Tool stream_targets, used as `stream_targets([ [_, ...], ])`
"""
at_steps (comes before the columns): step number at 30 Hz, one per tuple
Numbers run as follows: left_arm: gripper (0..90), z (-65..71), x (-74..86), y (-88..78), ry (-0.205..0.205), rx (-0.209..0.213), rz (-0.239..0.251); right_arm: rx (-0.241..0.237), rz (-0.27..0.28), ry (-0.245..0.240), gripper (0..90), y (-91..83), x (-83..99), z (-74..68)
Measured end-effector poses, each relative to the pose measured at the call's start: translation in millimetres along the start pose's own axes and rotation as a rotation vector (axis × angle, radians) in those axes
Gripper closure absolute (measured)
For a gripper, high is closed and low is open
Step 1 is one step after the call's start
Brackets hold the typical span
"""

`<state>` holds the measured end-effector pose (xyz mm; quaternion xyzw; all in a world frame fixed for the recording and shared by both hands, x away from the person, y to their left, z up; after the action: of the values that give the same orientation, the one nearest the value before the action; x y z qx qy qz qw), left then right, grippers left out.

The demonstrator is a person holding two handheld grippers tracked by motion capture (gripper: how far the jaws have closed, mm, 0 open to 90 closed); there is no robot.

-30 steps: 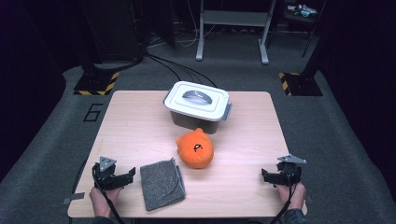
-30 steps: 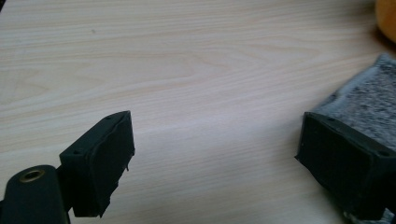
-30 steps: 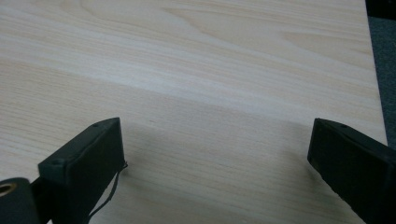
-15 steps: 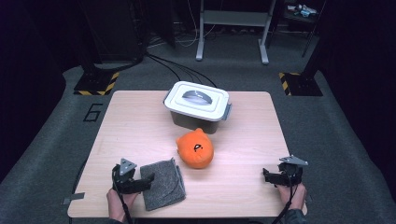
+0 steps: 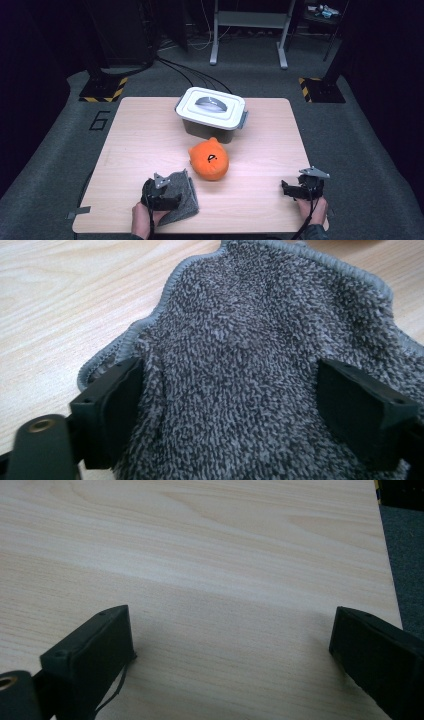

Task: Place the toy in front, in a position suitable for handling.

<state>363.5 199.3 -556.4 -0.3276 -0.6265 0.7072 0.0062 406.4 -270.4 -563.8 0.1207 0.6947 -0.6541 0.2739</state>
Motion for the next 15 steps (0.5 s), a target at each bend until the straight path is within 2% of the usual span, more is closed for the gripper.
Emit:
stream_targets([
  [3, 28.9, 2.0, 0.6, -2.1, -0.003, -0.002, 0.026, 0.0, 0.0, 0.0, 2.9, 0.0, 0.0, 0.0],
  [7, 53.4, 4.3, 2.6, -4.3, -0.015, 0.01, 0.064, -0.002, 0.0, 0.001, 2.9, 0.1, 0.0, 0.1],
  [9, 63.7, 5.2, 3.8, -4.7, 0.002, 0.02, 0.077, -0.002, -0.001, 0.0, 2.9, 0.2, -0.1, 0.1],
  [12, 71.8, 7.1, 3.9, -5.1, 0.013, 0.031, 0.083, -0.003, -0.002, 0.0, 2.9, 0.2, -0.1, 0.1],
  [15, 74.2, 5.7, 5.0, -10.7, 0.054, 0.059, 0.07, -0.003, -0.002, 0.001, 2.9, 0.2, -0.2, 0.0],
])
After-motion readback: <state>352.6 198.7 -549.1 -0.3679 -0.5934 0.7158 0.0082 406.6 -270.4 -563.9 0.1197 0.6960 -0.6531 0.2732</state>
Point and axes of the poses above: each handheld gripper's, and its own axes: y roughly forward along the jaws, x roughly out of its underside, z roughly to its right, the point moved 5 cm from there along y, roughly forward along the jaws, and after that the axes turned 14 degrees about -z, right-handed, at the moved point
